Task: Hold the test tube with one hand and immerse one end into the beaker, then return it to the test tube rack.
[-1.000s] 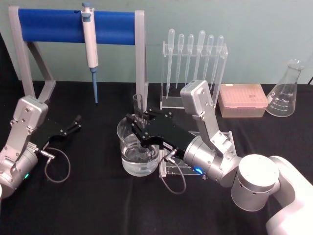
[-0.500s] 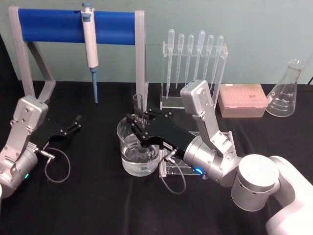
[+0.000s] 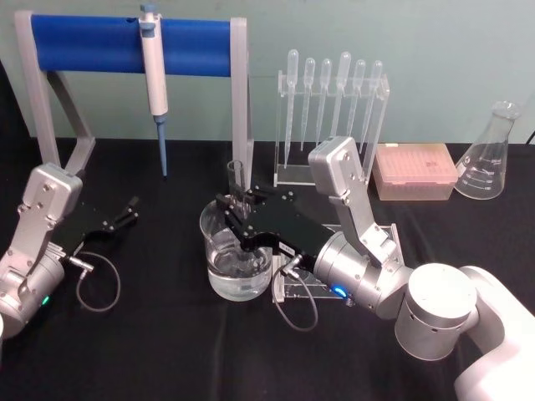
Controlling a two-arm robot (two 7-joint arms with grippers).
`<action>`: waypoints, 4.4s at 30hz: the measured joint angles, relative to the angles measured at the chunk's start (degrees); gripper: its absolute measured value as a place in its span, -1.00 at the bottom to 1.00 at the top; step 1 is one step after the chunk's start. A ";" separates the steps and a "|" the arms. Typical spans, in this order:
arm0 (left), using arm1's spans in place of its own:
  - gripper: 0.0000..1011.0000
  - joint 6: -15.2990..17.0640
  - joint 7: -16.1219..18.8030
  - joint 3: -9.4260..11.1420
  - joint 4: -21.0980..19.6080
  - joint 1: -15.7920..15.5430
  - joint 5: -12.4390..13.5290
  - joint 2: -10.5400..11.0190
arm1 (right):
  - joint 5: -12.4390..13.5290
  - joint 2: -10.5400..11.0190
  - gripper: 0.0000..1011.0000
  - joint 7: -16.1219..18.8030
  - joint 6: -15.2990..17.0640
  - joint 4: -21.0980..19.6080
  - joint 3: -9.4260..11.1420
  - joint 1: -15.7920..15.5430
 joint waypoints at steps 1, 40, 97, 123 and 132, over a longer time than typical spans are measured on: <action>0.98 0.00 0.00 0.00 0.00 0.00 0.00 0.00 | 0.00 0.00 -0.55 0.00 0.00 0.00 0.00 0.00; 0.98 0.00 0.00 0.00 0.00 0.00 0.00 0.00 | 3.16 4.88 -0.55 -1.11 3.39 -18.81 5.57 -2.78; 0.98 0.00 0.00 0.00 0.00 0.00 0.00 0.00 | -2.94 7.95 -0.55 -3.55 4.30 -10.66 8.14 -9.55; 0.98 0.00 0.00 0.00 0.00 0.00 0.00 0.00 | -2.54 11.86 0.73 -6.96 5.78 -19.79 17.38 -22.46; 0.98 0.00 0.00 0.00 0.00 0.00 0.00 0.00 | -4.22 6.54 0.98 -13.66 -1.48 -12.55 22.75 -21.05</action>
